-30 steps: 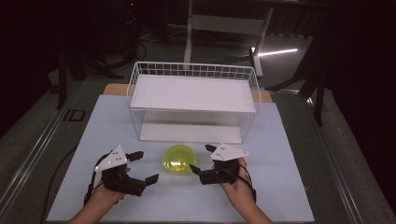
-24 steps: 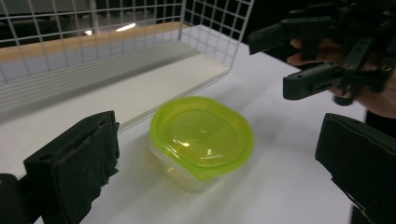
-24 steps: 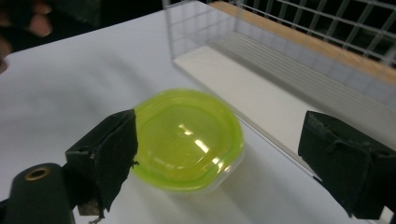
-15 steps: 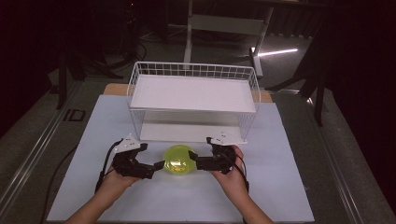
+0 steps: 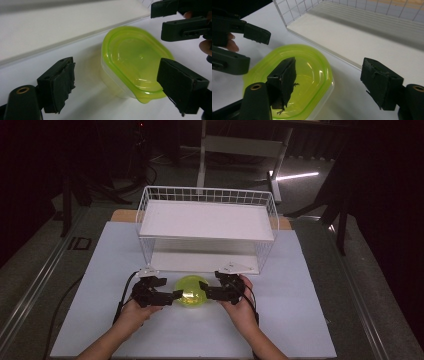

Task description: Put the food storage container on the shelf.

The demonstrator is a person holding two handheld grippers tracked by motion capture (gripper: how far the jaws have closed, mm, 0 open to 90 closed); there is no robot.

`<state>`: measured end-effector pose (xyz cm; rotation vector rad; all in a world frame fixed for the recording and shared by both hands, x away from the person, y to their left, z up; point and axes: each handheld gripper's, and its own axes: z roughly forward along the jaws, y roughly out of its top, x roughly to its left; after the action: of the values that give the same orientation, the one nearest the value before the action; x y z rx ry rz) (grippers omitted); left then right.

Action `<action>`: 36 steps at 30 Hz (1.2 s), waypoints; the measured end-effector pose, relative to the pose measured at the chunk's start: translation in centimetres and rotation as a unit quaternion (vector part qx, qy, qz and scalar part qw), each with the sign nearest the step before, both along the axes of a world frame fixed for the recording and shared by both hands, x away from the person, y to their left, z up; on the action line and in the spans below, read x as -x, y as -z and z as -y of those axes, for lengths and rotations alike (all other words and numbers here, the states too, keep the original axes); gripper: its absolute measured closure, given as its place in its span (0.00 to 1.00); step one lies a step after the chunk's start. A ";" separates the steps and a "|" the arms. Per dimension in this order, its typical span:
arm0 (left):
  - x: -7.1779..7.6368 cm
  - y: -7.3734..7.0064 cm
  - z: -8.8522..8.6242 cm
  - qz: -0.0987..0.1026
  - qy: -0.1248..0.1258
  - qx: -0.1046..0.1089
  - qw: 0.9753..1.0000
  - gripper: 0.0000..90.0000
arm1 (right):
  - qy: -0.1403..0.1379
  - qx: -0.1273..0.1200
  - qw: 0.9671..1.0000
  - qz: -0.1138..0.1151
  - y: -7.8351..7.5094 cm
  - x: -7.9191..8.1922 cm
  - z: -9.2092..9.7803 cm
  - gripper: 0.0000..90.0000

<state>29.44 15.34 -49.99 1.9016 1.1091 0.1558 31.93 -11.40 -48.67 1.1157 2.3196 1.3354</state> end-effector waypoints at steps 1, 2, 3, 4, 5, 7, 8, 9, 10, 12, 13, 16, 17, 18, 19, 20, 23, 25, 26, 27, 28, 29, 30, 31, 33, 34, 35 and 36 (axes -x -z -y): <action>-0.1 0.4 0.3 -0.012 -0.004 -0.005 1.000 0.23 | 0.001 0.001 1.000 -0.001 0.1 -0.1 0.0 0.35; -0.1 0.5 0.4 -0.013 -0.003 -0.004 1.000 0.29 | 0.002 0.000 1.000 -0.009 0.4 -0.3 -0.1 0.37; 0.0 0.6 0.5 -0.015 -0.008 -0.004 1.000 0.30 | 0.001 0.001 1.000 -0.012 0.6 -0.3 -0.1 0.39; 0.0 0.7 0.6 -0.018 -0.009 0.000 1.000 0.34 | 0.000 0.002 1.000 -0.016 0.7 -0.3 -0.1 0.42; 0.0 0.8 0.7 -0.022 -0.007 0.010 1.000 0.36 | -0.001 0.006 1.000 -0.018 0.8 -0.3 0.0 0.42; 0.1 0.8 0.8 -0.023 -0.003 0.019 1.000 0.42 | -0.004 0.011 1.000 -0.020 1.0 -0.2 0.0 0.44; 0.2 0.7 0.9 -0.021 -0.002 0.018 1.000 0.47 | -0.003 0.019 1.000 -0.020 1.1 -0.2 0.0 0.44; 0.3 0.6 1.0 -0.018 -0.002 0.015 1.000 0.50 | -0.003 0.017 1.000 -0.022 1.2 -0.2 0.1 0.45; 0.3 0.5 1.0 -0.017 -0.002 0.011 1.000 0.51 | -0.003 0.014 1.000 -0.026 1.2 -0.2 0.1 0.46; 0.3 0.4 0.9 -0.023 -0.009 0.016 1.000 0.57 | -0.004 0.009 0.999 -0.033 1.2 -0.2 0.2 0.48; 0.3 0.3 0.8 -0.027 -0.012 0.017 0.999 0.60 | -0.004 0.007 0.999 -0.036 1.2 -0.2 0.2 0.48; 0.5 0.4 0.6 -0.029 -0.010 0.007 1.000 0.66 | -0.015 0.002 0.999 -0.048 1.2 0.2 0.0 0.50; 0.6 0.4 0.6 -0.030 -0.010 0.008 0.999 0.67 | -0.021 0.003 0.999 -0.050 1.1 0.4 -0.2 0.52; 0.7 0.3 0.6 -0.034 -0.008 0.009 0.999 0.67 | -0.028 0.002 0.998 -0.053 1.1 0.6 -0.4 0.52; 0.8 0.3 0.6 -0.031 -0.009 0.006 0.999 0.68 | -0.024 0.004 0.998 -0.051 1.0 0.9 -0.6 0.52; 0.9 0.3 0.6 -0.028 -0.007 0.005 1.000 0.69 | -0.022 0.006 0.998 -0.052 1.0 1.1 -0.7 0.52; 1.0 0.4 0.5 -0.033 -0.001 0.018 0.999 0.69 | -0.024 -0.001 0.998 -0.059 1.0 1.2 -0.5 0.52; 1.2 0.3 0.5 -0.033 0.004 0.017 0.999 0.70 | -0.023 -0.004 0.998 -0.064 1.0 1.3 -0.4 0.53; 1.3 0.3 0.6 -0.033 0.004 0.015 0.999 0.71 | -0.022 -0.004 0.998 -0.065 1.0 1.4 -0.3 0.54; 1.5 0.2 0.6 -0.032 0.003 0.010 0.999 0.71 | -0.020 -0.005 0.998 -0.063 0.9 1.6 -0.3 0.56; 1.6 0.2 0.7 -0.032 0.003 0.009 0.999 0.72 | -0.018 -0.005 0.998 -0.064 0.8 1.7 -0.2 0.58; 1.7 0.1 0.7 -0.033 0.004 0.009 0.999 0.72 | -0.018 -0.003 0.998 -0.066 0.7 1.8 -0.2 0.59; 1.7 0.1 0.7 -0.033 0.004 0.009 0.999 0.73 | -0.018 -0.003 0.998 -0.066 0.7 1.8 -0.2 0.59; 2.0 0.1 0.8 -0.032 0.005 0.008 0.999 0.73 | -0.019 -0.001 0.998 -0.065 0.6 1.9 -0.1 0.61; 2.2 0.1 0.8 -0.032 0.010 0.012 0.999 0.75 | -0.022 0.000 0.998 -0.065 0.4 2.2 0.1 0.65; 2.4 0.1 0.9 -0.032 0.010 0.012 0.999 0.75 | -0.021 0.002 0.998 -0.067 0.3 2.3 0.2 0.67; 2.4 0.1 0.9 -0.034 0.012 0.014 0.999 0.76 | -0.021 -0.001 0.997 -0.068 0.3 2.4 0.3 0.69; 2.5 0.1 0.8 -0.037 0.013 0.017 0.999 0.77 | -0.021 -0.001 0.997 -0.069 0.2 2.4 0.5 0.72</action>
<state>26.91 14.51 -50.13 1.9043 1.1284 0.0506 29.48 -11.88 -48.89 1.2013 2.4524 1.3144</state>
